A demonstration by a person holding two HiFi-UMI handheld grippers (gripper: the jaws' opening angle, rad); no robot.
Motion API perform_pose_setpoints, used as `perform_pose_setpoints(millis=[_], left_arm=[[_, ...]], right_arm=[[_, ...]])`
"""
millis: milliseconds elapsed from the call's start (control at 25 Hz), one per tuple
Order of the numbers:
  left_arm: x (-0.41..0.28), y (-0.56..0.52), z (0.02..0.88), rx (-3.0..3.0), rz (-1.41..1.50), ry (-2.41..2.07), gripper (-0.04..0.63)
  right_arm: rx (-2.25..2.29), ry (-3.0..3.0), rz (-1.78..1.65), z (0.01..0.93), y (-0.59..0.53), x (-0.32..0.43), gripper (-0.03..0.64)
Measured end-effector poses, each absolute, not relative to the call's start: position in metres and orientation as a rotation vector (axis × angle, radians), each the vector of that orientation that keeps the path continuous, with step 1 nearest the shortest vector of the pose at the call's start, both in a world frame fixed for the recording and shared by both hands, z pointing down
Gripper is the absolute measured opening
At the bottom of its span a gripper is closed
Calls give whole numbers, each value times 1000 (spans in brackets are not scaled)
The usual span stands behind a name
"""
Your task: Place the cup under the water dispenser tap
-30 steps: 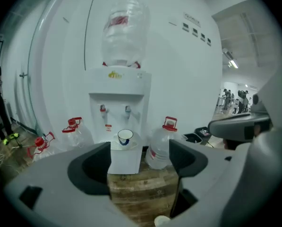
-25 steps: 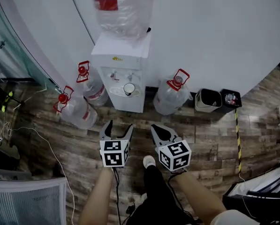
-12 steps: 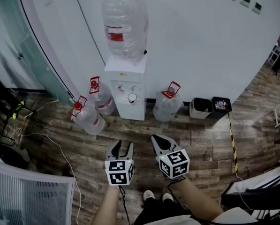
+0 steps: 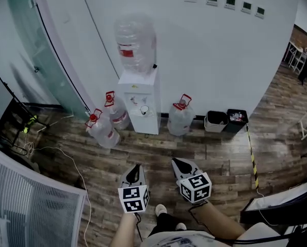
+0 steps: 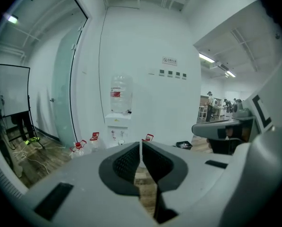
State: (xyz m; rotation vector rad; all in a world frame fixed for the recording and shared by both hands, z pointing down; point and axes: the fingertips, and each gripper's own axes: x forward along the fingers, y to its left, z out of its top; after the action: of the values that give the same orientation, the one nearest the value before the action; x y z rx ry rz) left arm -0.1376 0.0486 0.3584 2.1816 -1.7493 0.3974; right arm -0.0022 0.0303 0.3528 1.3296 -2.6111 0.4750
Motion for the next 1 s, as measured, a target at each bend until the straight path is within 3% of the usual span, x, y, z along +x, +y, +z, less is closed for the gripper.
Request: perform_pose_setpoints(millis=[440,1000], left_arm=[[-77,181,332,2223,419,-1818,51],[-66,224,325,2229,425,-1853,51]], right_arm=[[1302,-2697,429,318,157,49,20],[1258,-2724,391,311,202,59,20]])
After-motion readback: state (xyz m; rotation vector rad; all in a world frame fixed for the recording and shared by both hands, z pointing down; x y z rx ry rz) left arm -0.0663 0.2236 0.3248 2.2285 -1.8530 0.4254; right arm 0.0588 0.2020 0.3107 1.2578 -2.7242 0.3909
